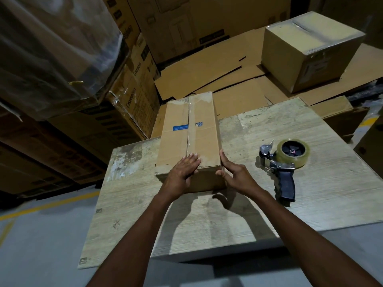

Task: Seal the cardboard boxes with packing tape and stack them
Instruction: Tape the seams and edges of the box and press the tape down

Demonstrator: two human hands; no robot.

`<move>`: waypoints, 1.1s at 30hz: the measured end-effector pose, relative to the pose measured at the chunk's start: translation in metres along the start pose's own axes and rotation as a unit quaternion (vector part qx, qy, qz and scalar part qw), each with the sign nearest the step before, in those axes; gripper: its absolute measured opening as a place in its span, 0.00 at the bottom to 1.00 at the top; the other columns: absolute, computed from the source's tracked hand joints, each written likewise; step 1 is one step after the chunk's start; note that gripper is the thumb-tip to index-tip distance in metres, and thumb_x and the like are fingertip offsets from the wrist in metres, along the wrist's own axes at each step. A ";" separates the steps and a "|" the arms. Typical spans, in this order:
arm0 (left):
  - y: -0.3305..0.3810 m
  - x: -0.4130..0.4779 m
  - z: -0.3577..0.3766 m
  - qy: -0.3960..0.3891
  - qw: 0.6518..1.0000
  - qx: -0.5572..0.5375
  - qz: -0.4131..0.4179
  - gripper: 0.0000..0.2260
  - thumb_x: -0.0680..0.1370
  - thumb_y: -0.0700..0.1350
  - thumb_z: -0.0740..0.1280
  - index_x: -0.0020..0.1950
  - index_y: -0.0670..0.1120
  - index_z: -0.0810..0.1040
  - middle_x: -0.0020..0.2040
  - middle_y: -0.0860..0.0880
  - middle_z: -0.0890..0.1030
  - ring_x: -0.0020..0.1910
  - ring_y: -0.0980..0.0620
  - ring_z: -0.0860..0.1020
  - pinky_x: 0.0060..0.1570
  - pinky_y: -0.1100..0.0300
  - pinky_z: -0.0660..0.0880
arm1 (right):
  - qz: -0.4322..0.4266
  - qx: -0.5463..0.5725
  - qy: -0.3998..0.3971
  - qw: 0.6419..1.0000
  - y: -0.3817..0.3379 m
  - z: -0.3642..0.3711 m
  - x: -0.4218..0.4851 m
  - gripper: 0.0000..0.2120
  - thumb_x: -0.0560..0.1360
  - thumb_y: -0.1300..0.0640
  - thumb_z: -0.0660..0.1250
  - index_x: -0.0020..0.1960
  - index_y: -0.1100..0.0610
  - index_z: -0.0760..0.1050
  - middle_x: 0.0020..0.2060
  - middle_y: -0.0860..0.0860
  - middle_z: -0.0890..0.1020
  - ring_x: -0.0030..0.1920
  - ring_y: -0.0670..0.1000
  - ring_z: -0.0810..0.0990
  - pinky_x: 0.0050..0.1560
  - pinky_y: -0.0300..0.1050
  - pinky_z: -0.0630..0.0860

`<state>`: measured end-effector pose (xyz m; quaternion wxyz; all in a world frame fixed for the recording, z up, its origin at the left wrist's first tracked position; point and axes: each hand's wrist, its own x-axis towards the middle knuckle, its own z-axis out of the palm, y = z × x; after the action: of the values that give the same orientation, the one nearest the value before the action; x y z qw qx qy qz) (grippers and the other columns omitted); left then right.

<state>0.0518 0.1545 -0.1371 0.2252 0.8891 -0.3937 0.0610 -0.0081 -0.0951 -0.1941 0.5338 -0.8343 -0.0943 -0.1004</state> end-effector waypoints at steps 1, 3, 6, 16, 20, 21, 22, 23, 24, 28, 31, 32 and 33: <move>0.001 0.000 0.000 0.001 1.000 0.004 0.004 0.29 0.79 0.31 0.68 0.78 0.46 0.69 0.79 0.48 0.66 0.80 0.54 0.60 0.80 0.59 0.52 | 0.007 0.005 0.001 1.000 -0.002 -0.002 0.001 0.41 0.77 0.43 0.72 0.83 0.49 0.55 0.76 0.50 0.67 0.73 0.45 0.72 0.73 0.38 0.69; 0.002 -0.001 0.000 0.001 1.000 0.013 0.013 0.29 0.79 0.32 0.69 0.79 0.46 0.67 0.79 0.48 0.65 0.80 0.52 0.60 0.80 0.58 0.52 | 0.019 0.007 0.033 0.999 -0.005 -0.001 0.003 0.42 0.74 0.38 0.72 0.81 0.52 0.61 0.75 0.49 0.67 0.72 0.43 0.71 0.69 0.31 0.68; 0.003 -0.004 0.000 -0.011 0.999 0.026 0.019 0.32 0.78 0.32 0.69 0.80 0.45 0.65 0.80 0.47 0.63 0.81 0.52 0.58 0.80 0.59 0.49 | 0.016 -0.039 0.052 0.998 -0.002 0.006 0.002 0.38 0.76 0.46 0.74 0.81 0.54 0.63 0.70 0.52 0.75 0.66 0.46 0.78 0.64 0.25 0.69; -0.009 -0.031 -0.020 -0.001 0.997 0.046 -0.065 0.28 0.84 0.53 0.60 0.82 0.46 0.57 0.82 0.48 0.54 0.82 0.56 0.46 0.82 0.49 0.45 | -0.055 -0.168 0.039 0.984 -0.015 -0.015 -0.007 0.40 0.78 0.42 0.70 0.82 0.59 0.60 0.80 0.55 0.64 0.80 0.54 0.62 0.76 0.54 0.64; -0.017 -0.040 -0.025 0.030 0.988 0.092 -0.122 0.36 0.82 0.68 0.49 0.81 0.44 0.62 0.81 0.47 0.58 0.83 0.52 0.50 0.81 0.53 0.42 | -0.123 -0.255 0.058 0.957 -0.033 -0.002 0.001 0.35 0.81 0.38 0.62 0.79 0.61 0.67 0.79 0.58 0.66 0.81 0.58 0.61 0.76 0.62 0.64; -0.016 -0.038 -0.025 0.030 0.986 0.096 -0.135 0.39 0.81 0.71 0.47 0.80 0.44 0.63 0.81 0.46 0.58 0.83 0.52 0.50 0.81 0.52 0.42 | -0.121 -0.269 0.041 0.955 -0.036 0.003 0.005 0.35 0.81 0.37 0.60 0.79 0.61 0.65 0.79 0.58 0.64 0.81 0.58 0.59 0.77 0.63 0.64; -0.015 -0.036 -0.023 0.032 0.983 0.102 -0.148 0.40 0.80 0.72 0.46 0.80 0.44 0.64 0.81 0.46 0.60 0.82 0.52 0.51 0.81 0.50 0.43 | -0.105 -0.278 0.028 0.955 -0.038 0.008 0.009 0.37 0.82 0.36 0.58 0.80 0.60 0.63 0.81 0.59 0.61 0.82 0.59 0.57 0.77 0.64 0.64; -0.013 -0.035 -0.021 0.036 0.980 0.112 -0.162 0.41 0.79 0.74 0.46 0.80 0.45 0.65 0.81 0.46 0.61 0.82 0.51 0.53 0.81 0.47 0.44 | -0.080 -0.281 0.023 0.956 -0.040 0.013 0.012 0.39 0.81 0.34 0.57 0.82 0.59 0.61 0.82 0.59 0.57 0.83 0.59 0.53 0.78 0.63 0.62; -0.012 -0.034 -0.019 0.042 0.976 0.122 -0.175 0.41 0.78 0.74 0.47 0.79 0.46 0.67 0.80 0.46 0.64 0.82 0.51 0.54 0.81 0.44 0.44 | -0.049 -0.276 0.024 0.960 -0.040 0.019 0.014 0.40 0.81 0.31 0.56 0.83 0.58 0.58 0.83 0.59 0.52 0.83 0.59 0.50 0.79 0.62 0.60; -0.009 -0.031 -0.011 0.068 0.965 0.142 -0.212 0.39 0.76 0.75 0.53 0.75 0.48 0.74 0.78 0.48 0.69 0.80 0.51 0.60 0.78 0.41 0.36 | 0.038 -0.216 0.033 0.975 -0.039 0.030 0.014 0.41 0.77 0.28 0.57 0.82 0.50 0.59 0.84 0.57 0.47 0.76 0.64 0.68 0.67 0.61 0.75; -0.012 -0.030 -0.009 0.090 0.965 0.129 -0.212 0.42 0.75 0.77 0.50 0.72 0.48 0.77 0.76 0.48 0.71 0.79 0.51 0.64 0.79 0.38 0.48 | 0.030 -0.191 0.020 0.981 -0.032 0.027 0.014 0.41 0.75 0.28 0.58 0.82 0.49 0.61 0.83 0.57 0.52 0.60 0.66 0.82 0.59 0.63 0.80; -0.013 -0.031 -0.009 0.095 0.966 0.121 -0.207 0.44 0.75 0.78 0.49 0.72 0.47 0.77 0.76 0.47 0.72 0.78 0.50 0.64 0.78 0.39 0.52 | 0.023 -0.184 0.011 0.983 -0.030 0.023 0.014 0.41 0.75 0.29 0.58 0.82 0.48 0.60 0.83 0.57 0.53 0.56 0.66 0.84 0.60 0.63 0.80; -0.014 -0.031 -0.010 0.097 0.968 0.116 -0.202 0.44 0.75 0.78 0.48 0.72 0.47 0.77 0.75 0.47 0.72 0.78 0.50 0.65 0.78 0.40 0.55 | 0.016 -0.175 0.000 0.984 -0.028 0.019 0.014 0.40 0.75 0.30 0.59 0.82 0.48 0.60 0.83 0.57 0.53 0.54 0.65 0.84 0.60 0.63 0.80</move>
<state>0.0416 0.1880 -0.1422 0.1653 0.9602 -0.1724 0.1450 -0.0006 -0.0658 -0.1738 0.3808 -0.9164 -0.0617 -0.1064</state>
